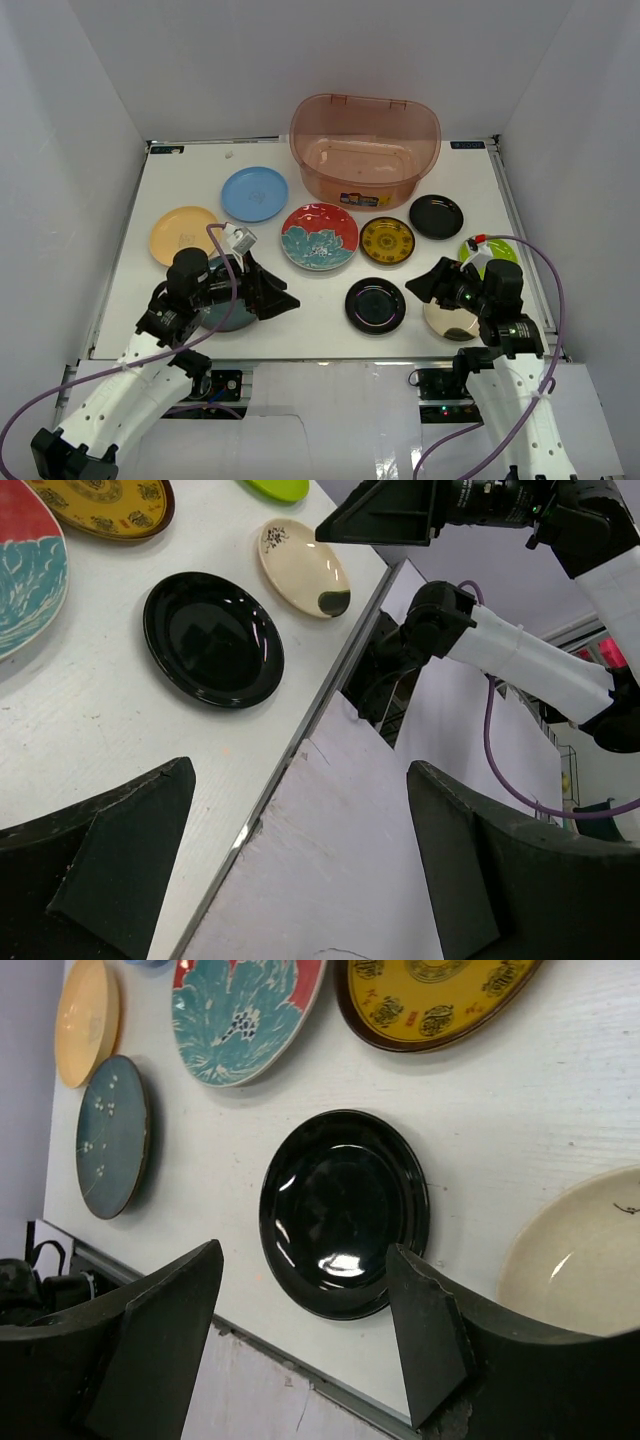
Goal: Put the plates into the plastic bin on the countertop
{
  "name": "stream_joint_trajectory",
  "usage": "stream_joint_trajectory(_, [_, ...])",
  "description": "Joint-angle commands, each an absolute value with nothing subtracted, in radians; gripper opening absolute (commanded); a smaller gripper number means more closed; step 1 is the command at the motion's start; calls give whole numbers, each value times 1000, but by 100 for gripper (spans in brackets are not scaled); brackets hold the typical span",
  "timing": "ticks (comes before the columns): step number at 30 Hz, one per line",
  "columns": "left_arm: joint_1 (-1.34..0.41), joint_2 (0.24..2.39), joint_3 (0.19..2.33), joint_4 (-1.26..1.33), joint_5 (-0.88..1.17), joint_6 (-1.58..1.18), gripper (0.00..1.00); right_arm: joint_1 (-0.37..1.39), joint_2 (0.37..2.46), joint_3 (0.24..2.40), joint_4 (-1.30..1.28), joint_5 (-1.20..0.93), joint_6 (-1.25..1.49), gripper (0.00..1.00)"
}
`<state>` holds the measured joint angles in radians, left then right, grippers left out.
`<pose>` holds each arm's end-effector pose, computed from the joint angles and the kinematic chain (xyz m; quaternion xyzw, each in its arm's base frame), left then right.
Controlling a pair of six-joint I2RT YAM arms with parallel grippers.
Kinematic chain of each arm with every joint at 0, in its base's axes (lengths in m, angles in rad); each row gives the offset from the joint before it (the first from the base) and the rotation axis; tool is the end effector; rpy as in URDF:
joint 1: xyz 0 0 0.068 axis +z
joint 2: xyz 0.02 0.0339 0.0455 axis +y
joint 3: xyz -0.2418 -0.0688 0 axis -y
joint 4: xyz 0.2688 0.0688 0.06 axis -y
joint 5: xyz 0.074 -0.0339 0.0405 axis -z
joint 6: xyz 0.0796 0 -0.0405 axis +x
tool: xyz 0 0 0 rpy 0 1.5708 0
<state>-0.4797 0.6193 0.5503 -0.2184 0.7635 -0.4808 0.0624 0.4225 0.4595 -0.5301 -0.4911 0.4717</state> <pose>0.1711 -0.1511 0.2579 0.2226 0.7435 -0.5213 0.3548 0.1902 0.0495 0.2143 0.0471 0.8405 0.3326 0.4251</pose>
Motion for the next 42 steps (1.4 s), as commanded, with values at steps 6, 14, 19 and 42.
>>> stream_joint_trajectory(6, [-477,633,523,-224,770,-509,98,67,515,414,-445,-399,491,65])
stream_joint_trajectory(14, [-477,643,529,-270,649,-512,98,69,603,279,-197,-379,606,62])
stream_joint_trajectory(19, [-477,650,541,-311,542,-512,98,69,684,238,27,-339,738,61])
stream_joint_trajectory(42, [-390,575,557,-374,351,-523,95,666,1329,469,492,307,1069,57])
